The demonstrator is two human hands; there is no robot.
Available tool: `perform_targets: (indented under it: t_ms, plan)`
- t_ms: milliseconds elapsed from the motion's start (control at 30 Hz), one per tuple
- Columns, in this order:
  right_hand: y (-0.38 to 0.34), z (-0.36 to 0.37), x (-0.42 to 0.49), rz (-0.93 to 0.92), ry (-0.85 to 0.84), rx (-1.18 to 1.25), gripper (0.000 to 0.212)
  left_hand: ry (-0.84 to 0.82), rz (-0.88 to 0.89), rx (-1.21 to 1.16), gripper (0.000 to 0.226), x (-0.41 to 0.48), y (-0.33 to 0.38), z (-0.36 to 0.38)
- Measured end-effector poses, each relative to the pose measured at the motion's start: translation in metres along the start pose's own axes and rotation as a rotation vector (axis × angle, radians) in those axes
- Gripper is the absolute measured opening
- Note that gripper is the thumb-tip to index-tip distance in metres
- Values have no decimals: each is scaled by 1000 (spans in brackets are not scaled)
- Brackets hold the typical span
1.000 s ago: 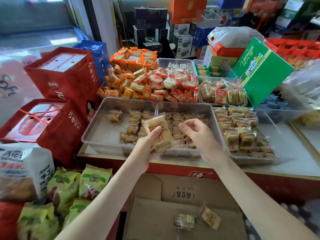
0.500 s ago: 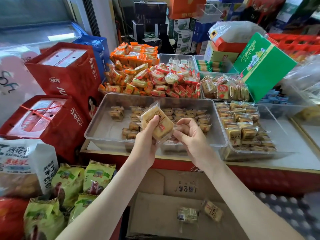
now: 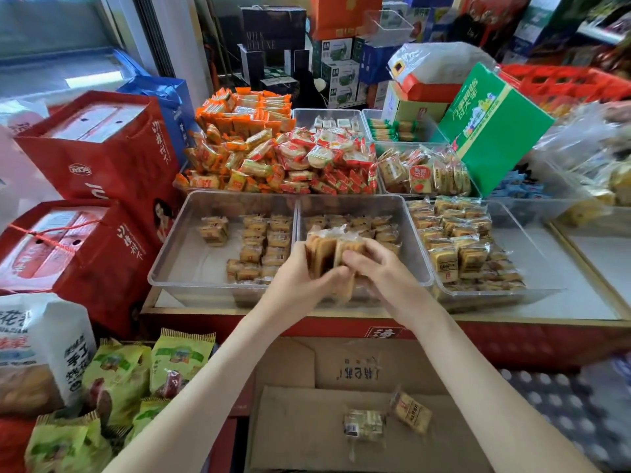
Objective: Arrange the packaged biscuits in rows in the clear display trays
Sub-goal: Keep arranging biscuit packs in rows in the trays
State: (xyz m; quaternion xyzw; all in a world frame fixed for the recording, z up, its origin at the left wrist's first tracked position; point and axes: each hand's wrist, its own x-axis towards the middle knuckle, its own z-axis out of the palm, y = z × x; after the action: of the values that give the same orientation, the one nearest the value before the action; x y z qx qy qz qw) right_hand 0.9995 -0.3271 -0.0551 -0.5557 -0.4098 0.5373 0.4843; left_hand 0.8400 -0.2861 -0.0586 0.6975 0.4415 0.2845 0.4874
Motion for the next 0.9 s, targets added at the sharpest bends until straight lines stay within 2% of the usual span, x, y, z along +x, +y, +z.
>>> perform_targets:
  t_ms: [67, 100, 200, 267, 400, 433, 467, 567, 633, 700, 800, 900]
  plan:
    - [4, -13, 0, 46, -127, 330, 33, -13, -27, -79, 22, 6, -6, -7]
    - [7, -19, 0, 61, -172, 496, 39, -19, -56, -203, 22, 9, -10, -10]
    - [22, -36, 4, 46, -291, 903, 63, -30, -205, -681, 41, 15, -15, -14]
    - [27, -46, 6, -8, -318, 995, 65, -75, -276, -917, 46, 16, -17, -13]
    - [31, -72, 5, -36, -325, 973, 59, -121, -348, -1165, 40, 19, -23, -1]
    - [29, -78, 4, -46, -321, 891, 58, -118, -360, -1195, 40, 20, -25, 3]
    - [26, -84, 3, -67, -286, 708, 60, -117, -370, -1217, 40, 21, -26, 7]
    - [16, -98, 1, -251, -90, -233, 65, -121, -402, -1213, 44, 27, -30, 18]
    - [16, -108, 6, -449, -26, -629, 62, -119, -428, -1195, 47, 31, -32, 26]
    - [18, -119, 9, -538, -50, -825, 65, -96, -453, -1208, 47, 36, -35, 33]
    - [28, -136, 17, -468, -99, -961, 65, -63, -474, -1239, 49, 44, -38, 43]
    - [36, -148, 29, -310, 58, -919, 64, -32, -485, -1270, 44, 51, -42, 49]
